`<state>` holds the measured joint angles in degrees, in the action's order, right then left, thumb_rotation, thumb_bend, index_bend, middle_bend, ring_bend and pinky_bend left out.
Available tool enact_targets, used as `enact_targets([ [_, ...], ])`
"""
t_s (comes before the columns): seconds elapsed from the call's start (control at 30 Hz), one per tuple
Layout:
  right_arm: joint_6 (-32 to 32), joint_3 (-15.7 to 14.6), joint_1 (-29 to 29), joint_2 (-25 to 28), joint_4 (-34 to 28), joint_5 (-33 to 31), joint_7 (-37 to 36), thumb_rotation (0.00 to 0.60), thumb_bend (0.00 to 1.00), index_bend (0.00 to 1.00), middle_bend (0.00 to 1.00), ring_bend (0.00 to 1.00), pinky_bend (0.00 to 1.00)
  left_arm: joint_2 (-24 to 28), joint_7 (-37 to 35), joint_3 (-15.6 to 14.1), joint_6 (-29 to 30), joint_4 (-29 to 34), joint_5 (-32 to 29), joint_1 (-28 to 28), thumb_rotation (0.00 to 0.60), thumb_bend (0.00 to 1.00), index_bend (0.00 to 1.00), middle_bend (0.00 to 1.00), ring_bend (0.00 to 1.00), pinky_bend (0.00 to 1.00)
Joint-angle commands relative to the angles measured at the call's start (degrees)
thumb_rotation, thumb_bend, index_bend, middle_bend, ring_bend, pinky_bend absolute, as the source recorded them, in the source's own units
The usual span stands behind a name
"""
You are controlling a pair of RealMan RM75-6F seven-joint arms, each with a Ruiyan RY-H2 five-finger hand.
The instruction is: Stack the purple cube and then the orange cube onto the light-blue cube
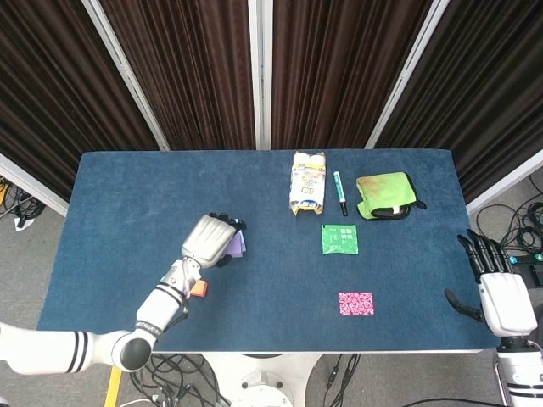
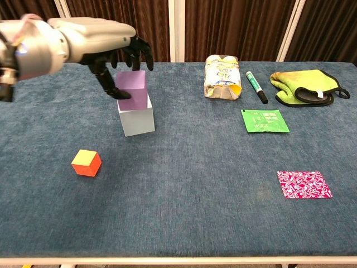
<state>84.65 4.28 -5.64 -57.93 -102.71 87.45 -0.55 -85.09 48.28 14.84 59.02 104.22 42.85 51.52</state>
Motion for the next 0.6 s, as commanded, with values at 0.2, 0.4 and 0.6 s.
enact_targets([
  [0.2, -0.3, 0.1, -0.2, 0.0, -0.1, -0.4, 0.2, 0.600, 0.18, 0.00, 0.00, 0.00, 0.00, -2.7, 0.8, 1.7, -0.1, -5.5, -7.7, 5.1, 0.600, 0.32, 0.36, 0.58, 0.33, 0.37],
  [0.4, -0.5, 0.2, -0.2, -0.1, -0.1, -0.7, 0.6, 0.600, 0.18, 0.00, 0.00, 0.00, 0.00, -2.5, -0.6, 1.3, -0.1, -6.9, -10.1, 6.3, 0.600, 0.31, 0.36, 0.58, 0.33, 0.37],
  [0.6, -0.6, 0.3, -0.2, -0.2, 0.0, -1.1, 0.6, 0.600, 0.18, 0.00, 0.00, 0.00, 0.00, -2.8, -2.6, 0.1, -0.3, -8.2, -10.1, 6.6, 0.600, 0.32, 0.36, 0.58, 0.33, 0.37],
])
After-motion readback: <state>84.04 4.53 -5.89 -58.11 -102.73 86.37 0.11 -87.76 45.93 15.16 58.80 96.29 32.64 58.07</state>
